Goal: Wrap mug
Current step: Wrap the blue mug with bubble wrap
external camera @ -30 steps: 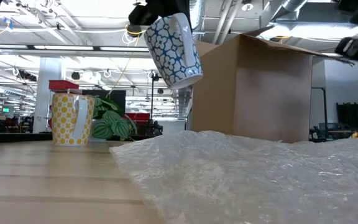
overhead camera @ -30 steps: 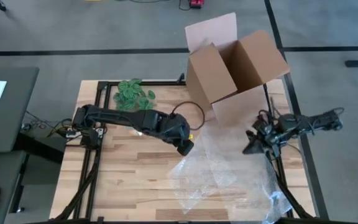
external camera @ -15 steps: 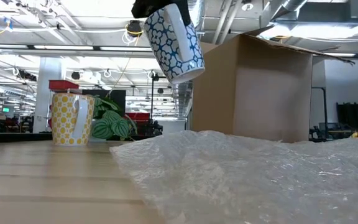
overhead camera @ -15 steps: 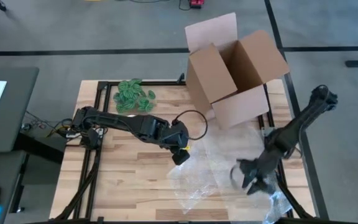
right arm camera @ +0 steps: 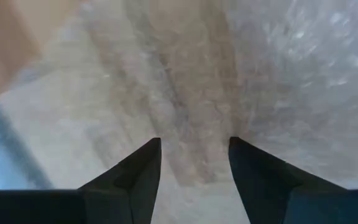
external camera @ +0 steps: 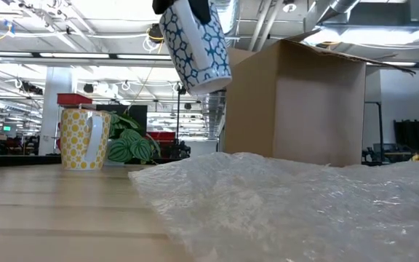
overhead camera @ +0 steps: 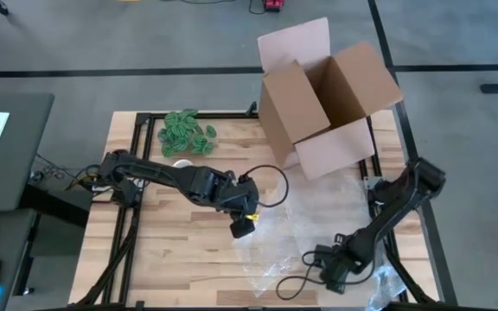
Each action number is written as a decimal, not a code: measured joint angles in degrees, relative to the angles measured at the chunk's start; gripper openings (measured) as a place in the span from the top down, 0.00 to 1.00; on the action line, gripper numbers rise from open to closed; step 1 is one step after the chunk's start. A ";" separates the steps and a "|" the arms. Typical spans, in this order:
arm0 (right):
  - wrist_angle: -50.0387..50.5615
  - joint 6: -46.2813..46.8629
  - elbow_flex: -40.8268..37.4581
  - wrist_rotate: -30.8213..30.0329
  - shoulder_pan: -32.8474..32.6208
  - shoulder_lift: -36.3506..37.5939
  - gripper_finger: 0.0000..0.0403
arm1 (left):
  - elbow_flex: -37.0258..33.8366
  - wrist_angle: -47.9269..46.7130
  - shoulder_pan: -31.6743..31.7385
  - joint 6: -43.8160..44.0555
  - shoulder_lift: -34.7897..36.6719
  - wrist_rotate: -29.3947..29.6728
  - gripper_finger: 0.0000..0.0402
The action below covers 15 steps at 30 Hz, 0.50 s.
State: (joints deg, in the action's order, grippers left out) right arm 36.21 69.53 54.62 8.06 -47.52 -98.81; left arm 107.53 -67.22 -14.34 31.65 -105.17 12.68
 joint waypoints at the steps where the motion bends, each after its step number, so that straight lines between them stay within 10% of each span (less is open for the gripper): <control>1: 0.40 1.52 0.77 0.88 0.29 -1.25 0.59 | 0.00 -0.05 -0.24 -0.03 0.61 0.30 0.99; 8: -0.94 1.03 6.06 2.82 4.85 -4.43 0.95 | 0.00 -1.92 -1.27 0.30 6.53 3.57 0.99; 15: -0.71 4.27 11.23 2.44 13.03 3.25 1.00 | 0.00 -2.80 -1.74 1.47 13.98 7.43 0.99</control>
State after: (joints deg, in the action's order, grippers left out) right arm 35.50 73.81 65.85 10.51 -34.49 -95.56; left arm 107.53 -70.02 -16.08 33.12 -91.19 20.11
